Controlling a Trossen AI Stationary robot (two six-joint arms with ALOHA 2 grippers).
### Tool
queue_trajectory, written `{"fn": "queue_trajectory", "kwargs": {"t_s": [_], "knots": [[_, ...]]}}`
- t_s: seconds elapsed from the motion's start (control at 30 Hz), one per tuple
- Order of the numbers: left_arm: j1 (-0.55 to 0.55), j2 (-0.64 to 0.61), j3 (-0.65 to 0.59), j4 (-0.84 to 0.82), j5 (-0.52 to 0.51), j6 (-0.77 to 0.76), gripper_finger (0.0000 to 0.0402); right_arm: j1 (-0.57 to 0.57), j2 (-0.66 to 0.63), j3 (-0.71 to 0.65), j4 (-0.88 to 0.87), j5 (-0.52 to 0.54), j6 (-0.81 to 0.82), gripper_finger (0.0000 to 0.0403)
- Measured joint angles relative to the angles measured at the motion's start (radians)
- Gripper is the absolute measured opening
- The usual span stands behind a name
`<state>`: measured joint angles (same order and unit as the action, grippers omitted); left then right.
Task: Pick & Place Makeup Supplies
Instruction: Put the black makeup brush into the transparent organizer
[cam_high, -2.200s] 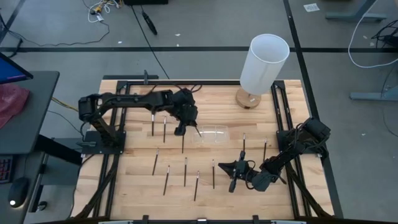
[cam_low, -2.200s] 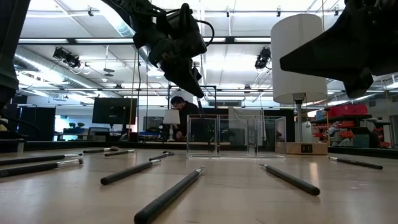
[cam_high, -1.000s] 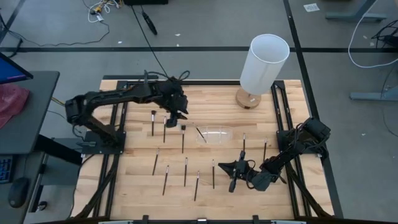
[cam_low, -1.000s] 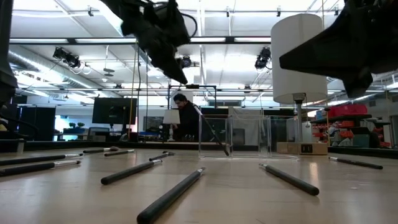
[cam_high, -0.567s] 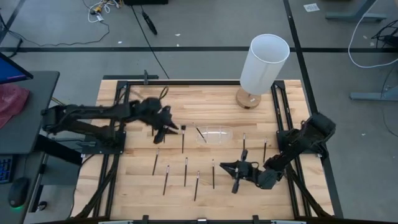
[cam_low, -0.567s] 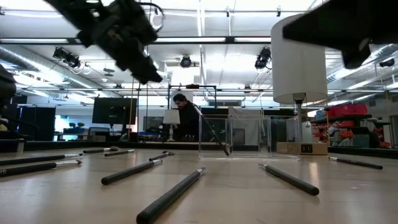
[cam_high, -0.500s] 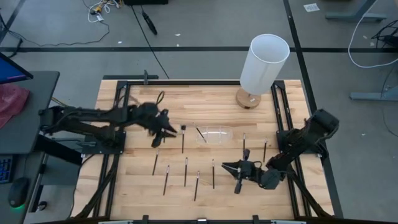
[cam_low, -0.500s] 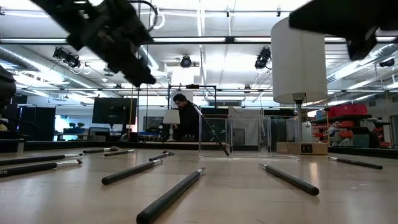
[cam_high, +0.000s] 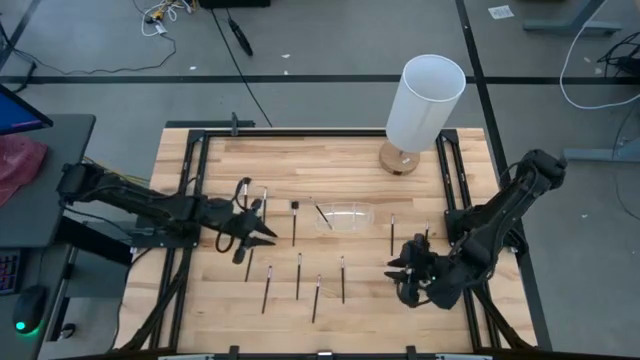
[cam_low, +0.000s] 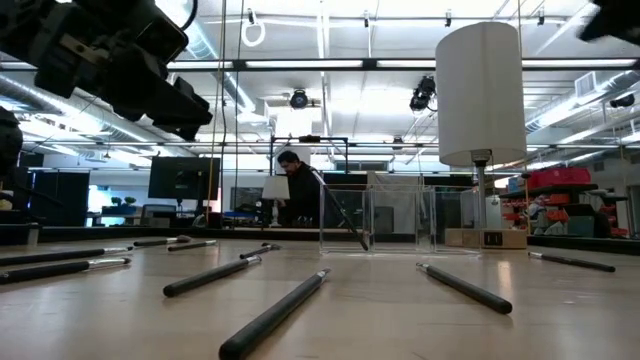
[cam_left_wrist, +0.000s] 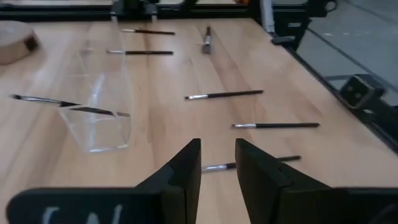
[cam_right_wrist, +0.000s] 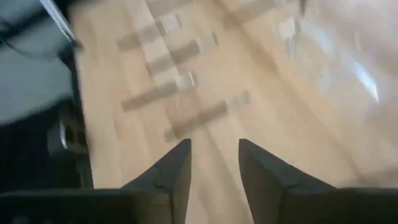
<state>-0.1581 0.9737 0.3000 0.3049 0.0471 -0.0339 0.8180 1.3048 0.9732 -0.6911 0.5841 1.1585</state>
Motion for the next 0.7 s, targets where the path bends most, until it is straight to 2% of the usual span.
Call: {"fn": "queue_trajectory", "kwargs": {"t_s": [0.1,0.3,0.5,0.6,0.7], "knots": [[-0.003,0.000,0.000,0.003,-0.036,0.001,0.0101,-0.003,0.020,0.025,-0.120,-0.152,0.121,0.0137],[-0.002,0.000,0.000,0.002,-0.047,0.019,0.0101,-0.003,0.073,0.009,-0.153,-0.357,0.204,0.0163],[-0.002,0.000,0.000,0.002,-0.047,0.020,0.0101,-0.008,0.198,-0.007,-0.174,-0.490,0.063,0.0214],[-0.002,0.000,0.000,0.003,-0.047,0.020,0.0101,-0.024,0.265,-0.007,-0.166,-0.531,0.009,0.0220],[-0.002,0.000,0.000,0.005,-0.051,0.020,0.0101,-0.052,0.318,-0.007,-0.125,-0.571,-0.048,0.0208]]}}
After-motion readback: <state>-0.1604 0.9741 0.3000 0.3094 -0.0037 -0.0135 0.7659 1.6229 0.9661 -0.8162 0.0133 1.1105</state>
